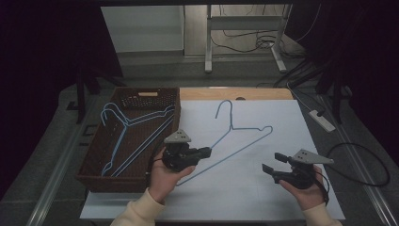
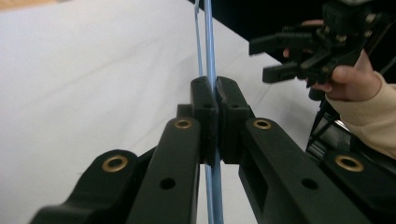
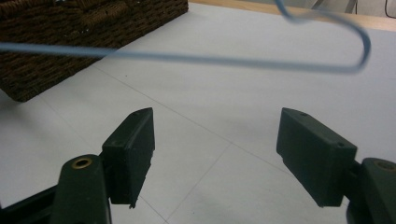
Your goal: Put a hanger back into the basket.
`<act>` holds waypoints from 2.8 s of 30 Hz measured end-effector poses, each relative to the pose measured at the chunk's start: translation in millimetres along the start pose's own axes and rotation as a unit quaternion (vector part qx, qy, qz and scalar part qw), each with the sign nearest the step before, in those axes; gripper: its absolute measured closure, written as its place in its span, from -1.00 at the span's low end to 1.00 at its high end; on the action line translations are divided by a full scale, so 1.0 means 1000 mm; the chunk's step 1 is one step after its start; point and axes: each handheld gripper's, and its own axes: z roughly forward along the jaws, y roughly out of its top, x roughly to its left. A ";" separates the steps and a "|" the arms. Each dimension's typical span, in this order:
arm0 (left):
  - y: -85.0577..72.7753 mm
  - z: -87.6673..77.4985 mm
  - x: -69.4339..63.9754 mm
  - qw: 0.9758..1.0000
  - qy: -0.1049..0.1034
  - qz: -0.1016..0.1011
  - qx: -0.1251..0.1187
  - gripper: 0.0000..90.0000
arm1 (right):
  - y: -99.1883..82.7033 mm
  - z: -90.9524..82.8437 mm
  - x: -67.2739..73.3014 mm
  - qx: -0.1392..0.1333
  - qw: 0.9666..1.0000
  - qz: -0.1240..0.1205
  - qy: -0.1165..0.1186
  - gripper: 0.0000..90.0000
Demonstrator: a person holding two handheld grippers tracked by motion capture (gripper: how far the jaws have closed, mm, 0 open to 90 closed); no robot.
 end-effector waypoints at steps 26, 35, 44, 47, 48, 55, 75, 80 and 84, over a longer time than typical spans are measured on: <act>-0.008 -0.113 0.053 0.995 0.059 -0.010 -0.077 0.95 | -0.006 0.006 -0.003 0.022 1.000 -0.007 -0.005 -0.37; -0.014 -0.137 0.069 0.992 0.087 -0.021 -0.092 0.95 | -0.008 0.005 -0.005 0.025 1.000 -0.006 -0.009 -0.37; -0.022 -0.163 0.087 0.987 0.111 -0.036 -0.112 0.95 | -0.009 0.006 -0.004 0.027 1.000 -0.007 -0.011 -0.37; -0.026 -0.168 0.095 0.985 0.122 -0.045 -0.115 0.95 | -0.009 0.007 -0.004 0.029 0.999 -0.008 -0.012 -0.37; -0.027 -0.169 0.098 0.984 0.125 -0.048 -0.115 0.95 | -0.009 0.007 -0.004 0.030 0.999 -0.009 -0.013 -0.37; -0.037 -0.182 0.115 0.980 0.150 -0.063 -0.114 0.95 | -0.009 0.007 -0.004 0.031 0.999 -0.008 -0.014 -0.37; -0.052 -0.198 0.136 0.980 0.163 -0.073 -0.087 0.95 | -0.010 0.008 -0.004 0.037 0.999 -0.012 -0.014 -0.37; -0.053 -0.186 0.140 0.982 0.161 -0.078 -0.062 0.95 | -0.010 0.008 -0.004 0.038 0.999 -0.012 -0.014 -0.37; -0.054 -0.179 0.145 0.982 0.161 -0.086 -0.050 0.95 | -0.010 0.008 -0.004 0.038 0.999 -0.012 -0.014 -0.37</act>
